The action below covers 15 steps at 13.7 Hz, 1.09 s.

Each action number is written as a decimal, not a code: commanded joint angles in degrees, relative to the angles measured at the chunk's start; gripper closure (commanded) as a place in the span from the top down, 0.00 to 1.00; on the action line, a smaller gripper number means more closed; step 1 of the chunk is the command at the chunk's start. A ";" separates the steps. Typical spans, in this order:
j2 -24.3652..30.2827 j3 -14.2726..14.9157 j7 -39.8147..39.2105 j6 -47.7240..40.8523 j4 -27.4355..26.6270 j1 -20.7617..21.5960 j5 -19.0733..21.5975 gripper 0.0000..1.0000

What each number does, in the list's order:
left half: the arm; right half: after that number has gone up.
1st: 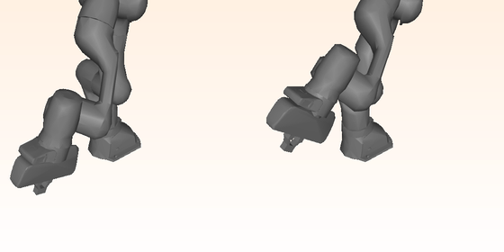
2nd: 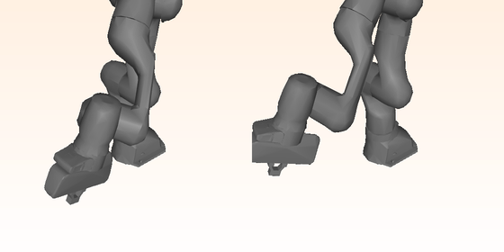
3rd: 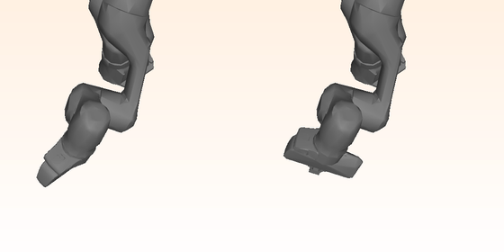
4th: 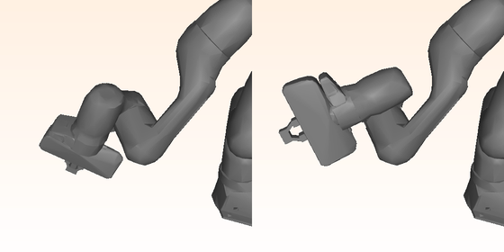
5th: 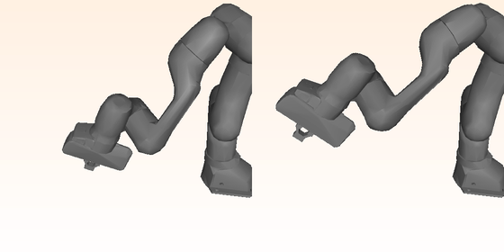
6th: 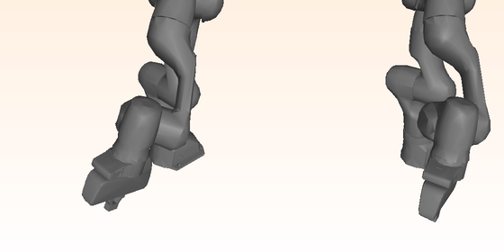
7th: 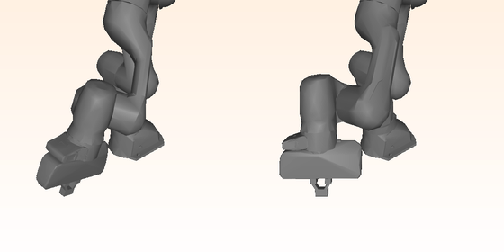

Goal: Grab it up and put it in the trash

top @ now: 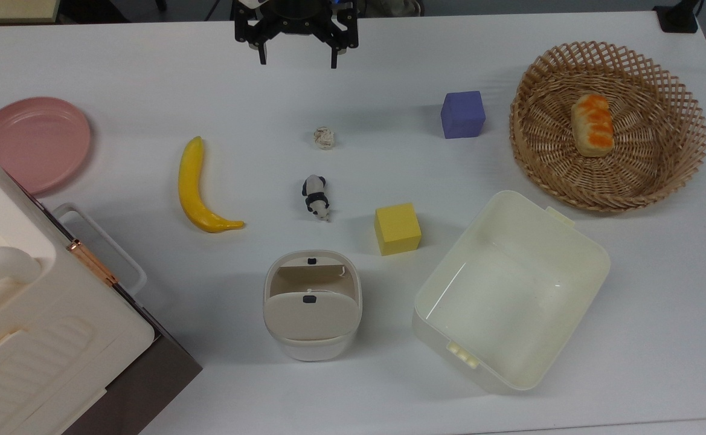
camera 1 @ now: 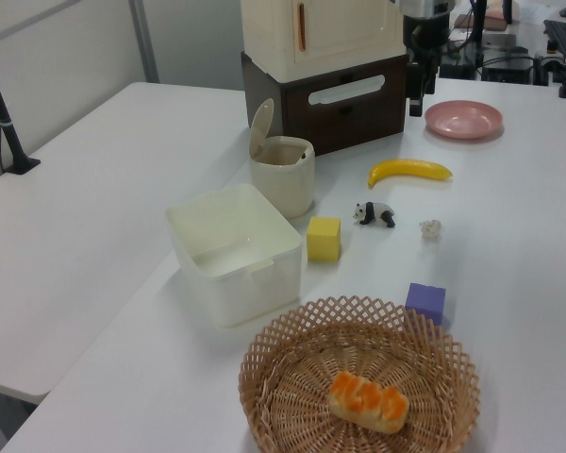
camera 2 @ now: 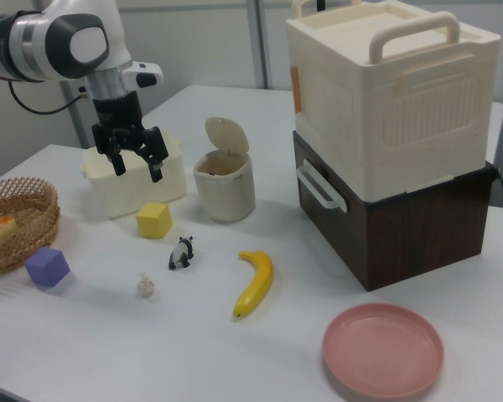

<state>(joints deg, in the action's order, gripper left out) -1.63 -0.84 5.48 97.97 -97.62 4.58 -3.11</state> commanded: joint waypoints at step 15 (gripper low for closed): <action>-5.75 -3.82 -1.61 18.38 -17.77 1.22 0.83 1.00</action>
<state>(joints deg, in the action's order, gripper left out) -7.46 -4.76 4.31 109.09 -109.33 5.53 -2.78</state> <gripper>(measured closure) 0.000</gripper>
